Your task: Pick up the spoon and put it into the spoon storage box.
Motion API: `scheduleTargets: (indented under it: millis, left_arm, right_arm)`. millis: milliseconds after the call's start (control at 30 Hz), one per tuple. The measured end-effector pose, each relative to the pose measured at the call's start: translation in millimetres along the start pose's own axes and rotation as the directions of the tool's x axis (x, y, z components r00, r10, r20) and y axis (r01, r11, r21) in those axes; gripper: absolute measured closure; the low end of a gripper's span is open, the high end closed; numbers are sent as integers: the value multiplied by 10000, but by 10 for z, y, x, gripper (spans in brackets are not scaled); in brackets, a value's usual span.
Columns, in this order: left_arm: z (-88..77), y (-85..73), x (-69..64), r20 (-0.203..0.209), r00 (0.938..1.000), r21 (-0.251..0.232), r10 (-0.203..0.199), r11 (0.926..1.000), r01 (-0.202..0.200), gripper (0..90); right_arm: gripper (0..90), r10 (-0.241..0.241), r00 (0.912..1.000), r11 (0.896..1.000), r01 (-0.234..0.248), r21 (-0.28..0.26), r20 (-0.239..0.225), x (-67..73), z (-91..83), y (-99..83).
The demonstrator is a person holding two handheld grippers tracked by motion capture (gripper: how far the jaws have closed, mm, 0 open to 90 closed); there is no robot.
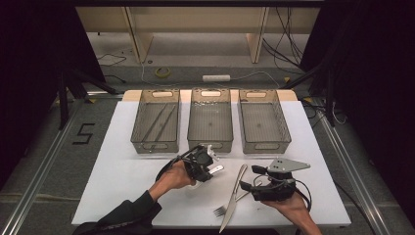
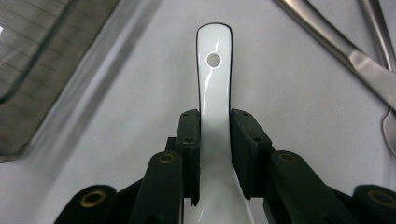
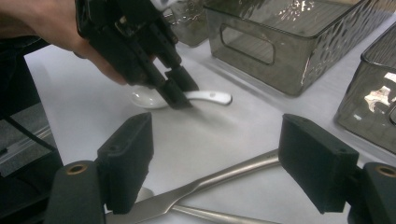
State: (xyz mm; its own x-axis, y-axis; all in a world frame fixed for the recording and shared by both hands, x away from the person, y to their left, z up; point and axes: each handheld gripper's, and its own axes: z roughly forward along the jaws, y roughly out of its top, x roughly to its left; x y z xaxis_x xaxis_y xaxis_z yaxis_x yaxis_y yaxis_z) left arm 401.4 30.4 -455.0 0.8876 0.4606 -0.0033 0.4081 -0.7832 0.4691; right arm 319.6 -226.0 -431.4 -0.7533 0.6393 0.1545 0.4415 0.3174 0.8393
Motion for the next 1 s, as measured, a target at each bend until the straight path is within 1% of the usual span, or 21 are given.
scheduleTargets:
  millis: [167, 333, 367, 500, 567, 633, 733, 767, 833, 900, 933, 1000]
  left_arm:
    - [-74, -11, 22, -62, 9999, -410, -118, 9991, 115, 736]
    - [-150, -24, 66, -81, 9994, -738, -327, 9968, 320, 737]
    - [-177, -26, 80, -45, 9992, -869, -404, 9954, 399, 737]
    - [-253, -18, 116, 130, 9980, -1130, -611, 9917, 622, 738]
    - [-308, -10, 144, 242, 9967, -1375, -771, 9873, 797, 738]
    - [-370, 6, 165, 345, 9959, -1562, -835, 9838, 879, 739]
    - [-469, 35, 192, 461, 9946, -1892, -930, 9768, 1001, 740]
    - [-509, 43, 208, 556, 9934, -2072, -1005, 9721, 1099, 739]
    - [-600, 65, 252, 623, 9915, -2388, -1144, 9629, 1261, 739]
    - [-667, 80, 298, 578, 9899, -2643, -1295, 9542, 1403, 739]
    - [-706, 92, 329, 564, 9878, -2840, -1453, 9461, 1554, 739]
    - [-761, 107, 387, 574, 9857, -3046, -1584, 9375, 1683, 739]
  right_arm:
    - [276, -33, 10000, 10000, 33, -7, 0, 1, -6, 2]
    - [276, -39, 10000, 10000, 39, -17, 4, 5, -5, 3]
    - [276, -40, 10000, 10000, 40, -17, 2, 5, -5, 3]
    - [276, -20, 10000, 10000, 20, 2, 8, 1, -8, 3]
    - [276, -26, 10000, 10000, 26, 3, 16, 0, -9, 3]
    - [276, -19, 10000, 10000, 19, 0, 16, -1, -11, 3]
    - [276, 0, 10000, 10000, 0, -43, 24, -2, -13, 6]
    - [276, 4, 10000, 10000, -4, -49, 24, -3, -13, 6]
    - [276, 12, 10000, 10000, -12, -42, 33, -1, -13, 7]
    - [276, 15, 10000, 10000, -15, -49, 21, 1, -14, 7]
    - [276, 12, 10000, 10000, -12, -82, 21, 1, -13, 8]
    - [276, 36, 10000, 9999, -35, -111, 26, -1, -16, 11]
